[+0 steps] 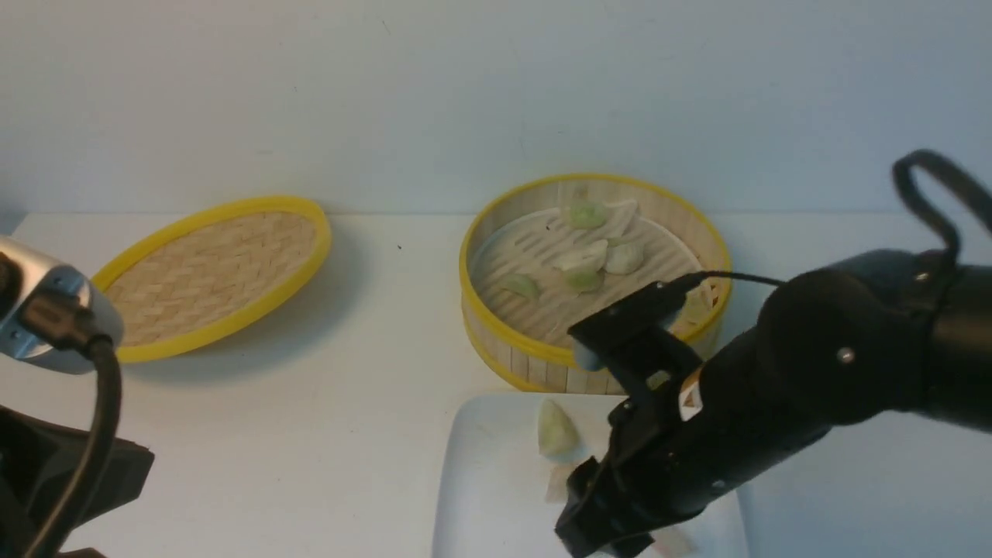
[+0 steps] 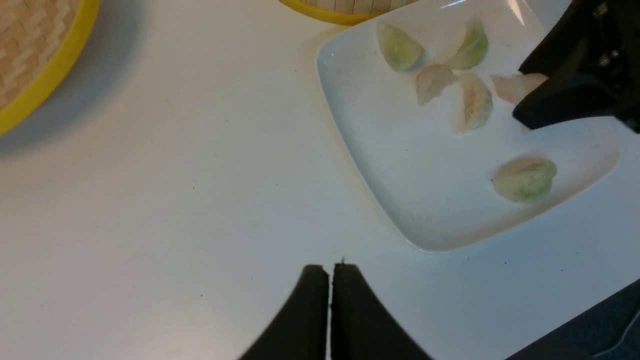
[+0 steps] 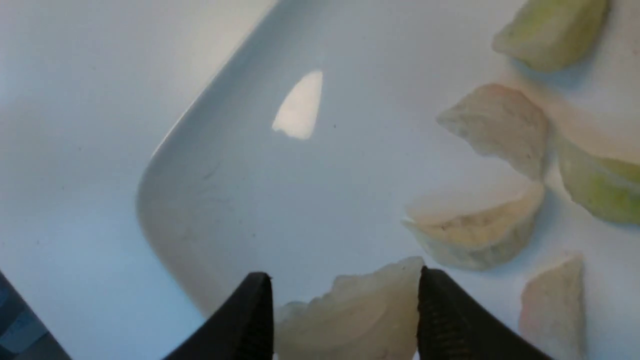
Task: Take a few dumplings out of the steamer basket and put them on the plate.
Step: Use the right arm to put the dumpling into the plate, then use the right arm to grab a dumpling from inside the steamer
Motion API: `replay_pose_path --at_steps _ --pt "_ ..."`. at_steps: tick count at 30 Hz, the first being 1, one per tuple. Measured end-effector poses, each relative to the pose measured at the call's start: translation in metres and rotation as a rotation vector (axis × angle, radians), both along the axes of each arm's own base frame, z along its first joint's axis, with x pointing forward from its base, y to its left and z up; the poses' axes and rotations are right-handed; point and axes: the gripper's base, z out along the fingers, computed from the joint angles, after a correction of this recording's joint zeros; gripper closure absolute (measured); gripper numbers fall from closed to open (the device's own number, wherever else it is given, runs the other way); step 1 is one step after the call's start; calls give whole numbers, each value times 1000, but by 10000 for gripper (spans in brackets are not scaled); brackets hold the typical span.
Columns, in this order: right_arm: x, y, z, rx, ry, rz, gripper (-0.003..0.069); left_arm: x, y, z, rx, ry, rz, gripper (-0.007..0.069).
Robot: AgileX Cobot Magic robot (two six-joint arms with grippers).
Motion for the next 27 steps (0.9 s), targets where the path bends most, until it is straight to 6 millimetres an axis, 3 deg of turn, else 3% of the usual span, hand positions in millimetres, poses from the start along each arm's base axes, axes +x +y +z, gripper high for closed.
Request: replay_pose_path --at_steps 6,10,16,27 --pt "16 15 -31 -33 36 -13 319 0 0 0 0 0 0 631" --pt "23 21 -42 -46 52 -11 319 0 0 0 1 1 0 631" --pt "29 27 -39 -32 31 -5 313 0 0 0 1 1 0 631" --pt "34 30 -33 -8 -9 -9 166 0 0 0 1 0 -1 631"
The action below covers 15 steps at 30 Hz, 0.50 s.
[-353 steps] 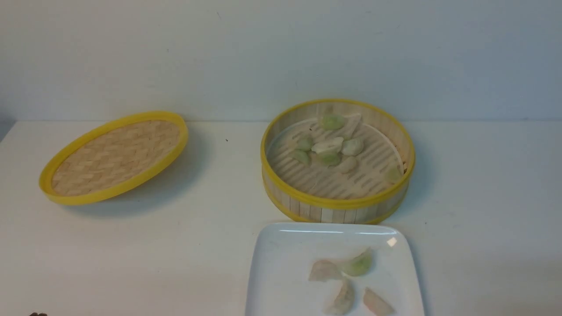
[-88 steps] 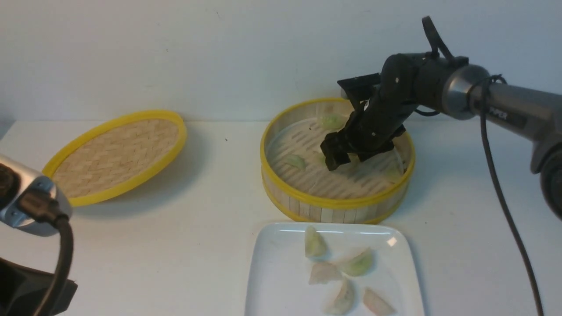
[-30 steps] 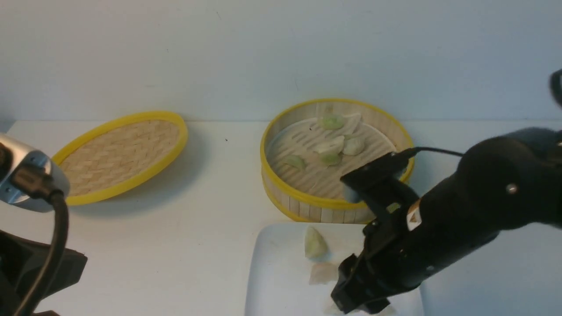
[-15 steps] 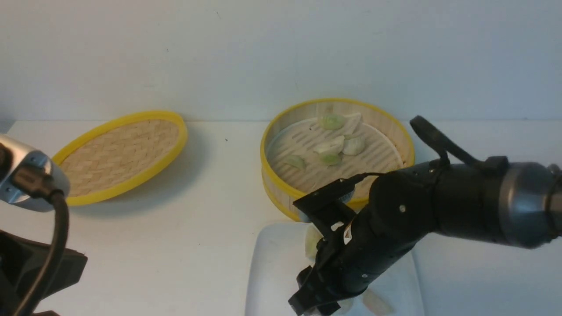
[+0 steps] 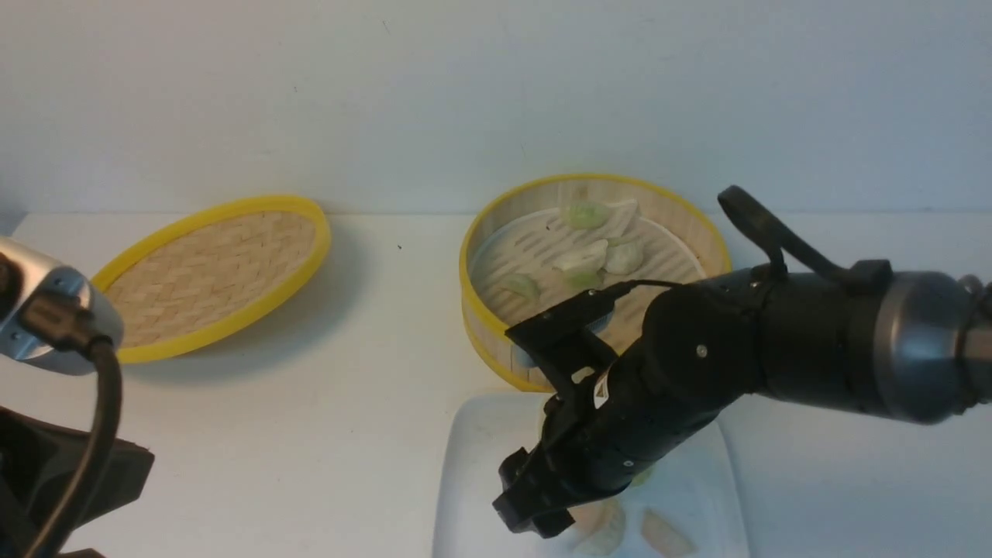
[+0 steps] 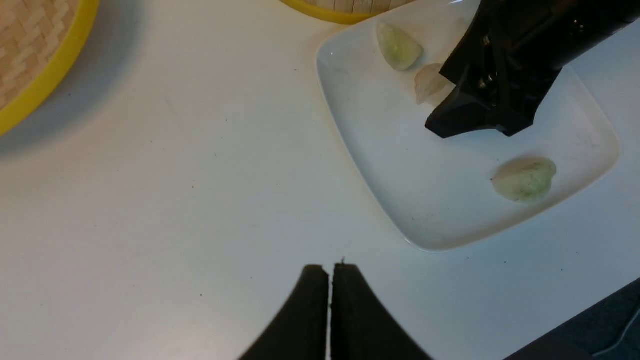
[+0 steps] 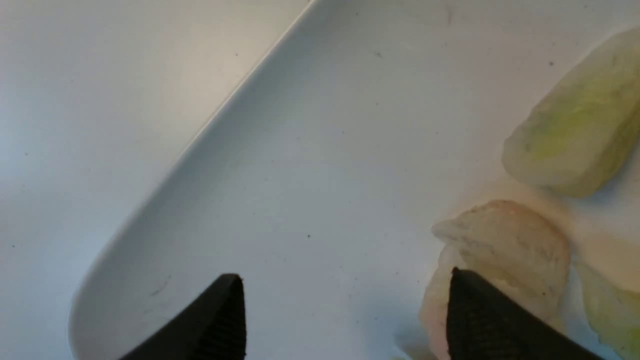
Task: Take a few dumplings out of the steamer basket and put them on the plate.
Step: Use the right arm to grab a dumpling from inside the steamer
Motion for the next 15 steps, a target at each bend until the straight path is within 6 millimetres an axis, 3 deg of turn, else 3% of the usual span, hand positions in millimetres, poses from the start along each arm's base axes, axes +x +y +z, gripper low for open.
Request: replay_pose_path --at_steps 4,7,11,12,13,15 --pt "6 3 18 -21 -40 40 166 0 0 0 0 0 0 631" --pt "12 2 45 -46 -106 54 181 0 0 0 0 0 0 631" --pt "25 -4 114 -65 -310 15 256 0 0 0 0 0 0 631" --pt "25 -5 114 -71 -312 13 260 0 0 0 0 0 0 631" --pt "31 -9 136 -69 -376 -22 313 0 0 0 0 0 0 631" --pt "40 -15 152 -64 -415 -62 384 0 0 0 2 2 0 631"
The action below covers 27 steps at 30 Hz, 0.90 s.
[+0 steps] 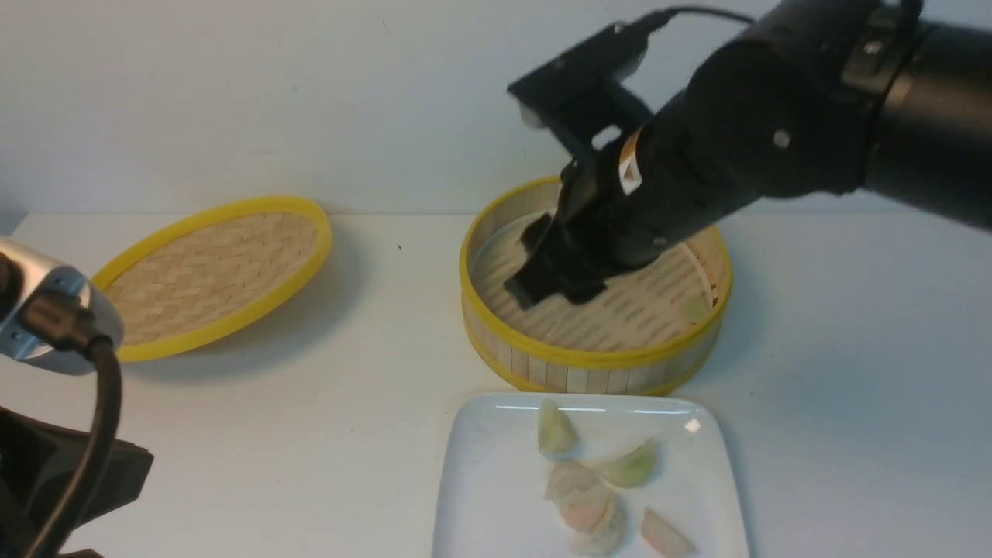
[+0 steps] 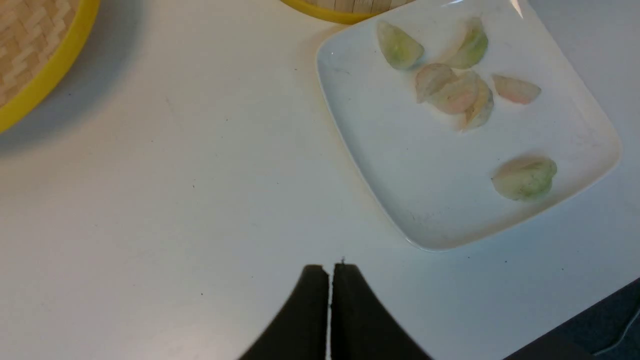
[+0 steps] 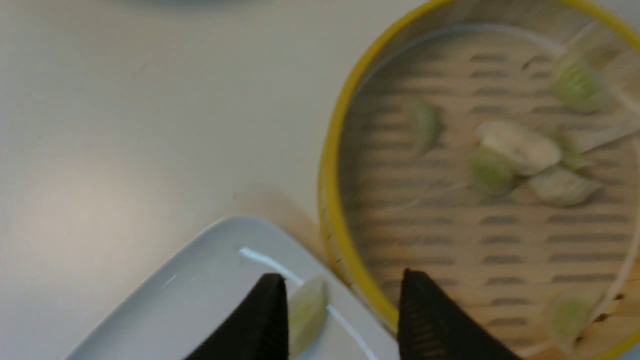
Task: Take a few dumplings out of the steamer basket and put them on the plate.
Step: Use the right arm to grab a dumpling from inside the steamer
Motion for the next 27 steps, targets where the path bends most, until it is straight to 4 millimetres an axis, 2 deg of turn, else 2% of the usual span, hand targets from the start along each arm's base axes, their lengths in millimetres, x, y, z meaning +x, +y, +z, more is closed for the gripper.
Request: replay_pose_path --at_steps 3,5,6,11,14,17,23,27 --pt "24 -14 10 26 -19 -67 517 -1 1 -1 12 15 1 631" --pt "37 -21 8 40 -6 -92 593 -2 1 -2 19 25 2 631" --pt "54 -30 0 50 20 -120 635 -2 2 -2 26 33 2 631" --pt "99 -46 -38 67 91 -171 664 -3 3 -3 35 46 3 631" --pt "120 -47 -68 65 91 -179 625 -4 3 -4 44 57 4 631" --pt "133 -41 -96 57 88 -152 540 -4 3 -4 44 57 4 631" --pt "146 -32 -141 51 148 -140 336 -4 3 -4 44 57 4 631" --pt "151 -28 -162 75 175 -153 257 -4 3 -4 44 57 4 631"
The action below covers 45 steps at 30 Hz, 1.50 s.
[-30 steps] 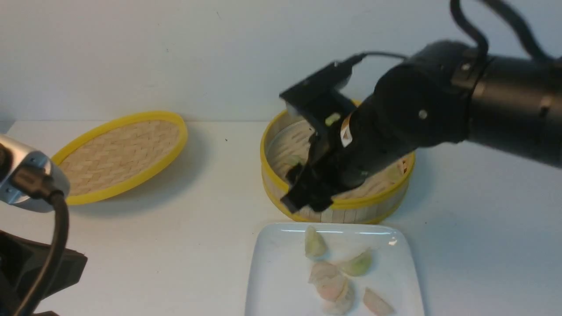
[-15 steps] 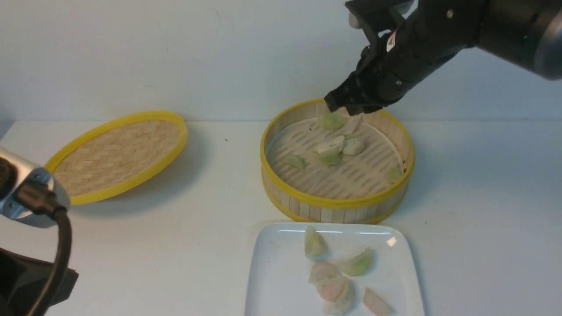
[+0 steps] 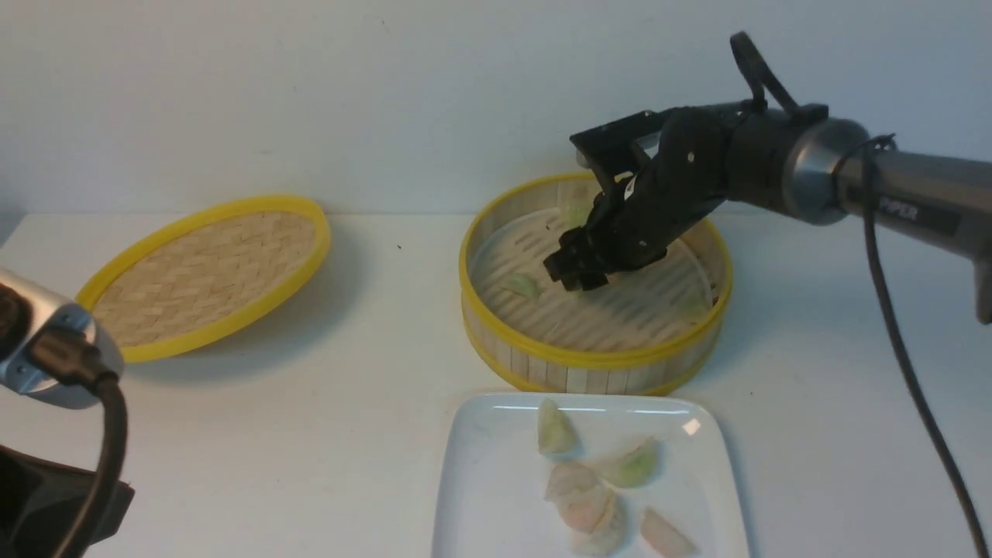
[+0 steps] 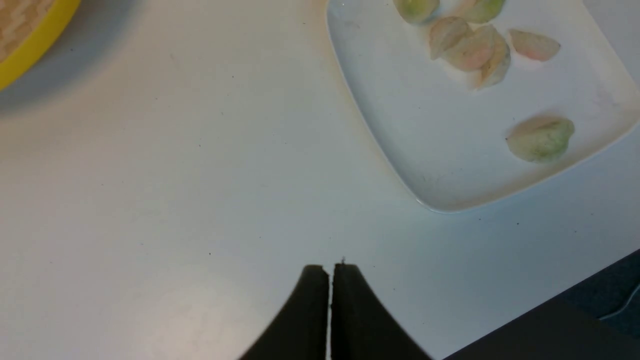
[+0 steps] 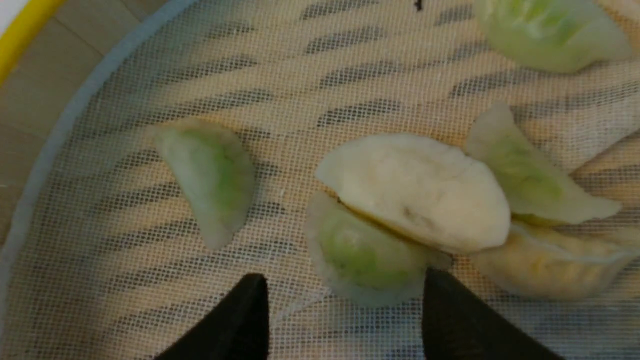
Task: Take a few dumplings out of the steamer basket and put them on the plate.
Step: Use the right arm to grab a dumpling from inside the steamer
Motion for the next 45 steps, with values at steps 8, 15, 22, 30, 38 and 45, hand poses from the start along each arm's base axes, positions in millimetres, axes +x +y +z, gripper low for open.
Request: replay_pose_path --at_steps 8,15,22,30,38,45 --pt "10 3 -18 32 -42 -25 239 0 0 0 0 0 0 631" --pt "10 3 -21 29 -27 -24 384 0 0 0 0 0 0 631" --pt "4 0 -12 -17 5 4 517 0 0 0 0 0 0 631" --pt "-24 -11 77 7 -35 27 671 0 -1 0 -6 5 -2 631" --pt "-32 -14 92 18 -27 32 665 -1 -1 0 -16 14 -7 631" --pt "-13 -6 43 6 -1 23 522 -1 -1 0 -16 14 -7 631"
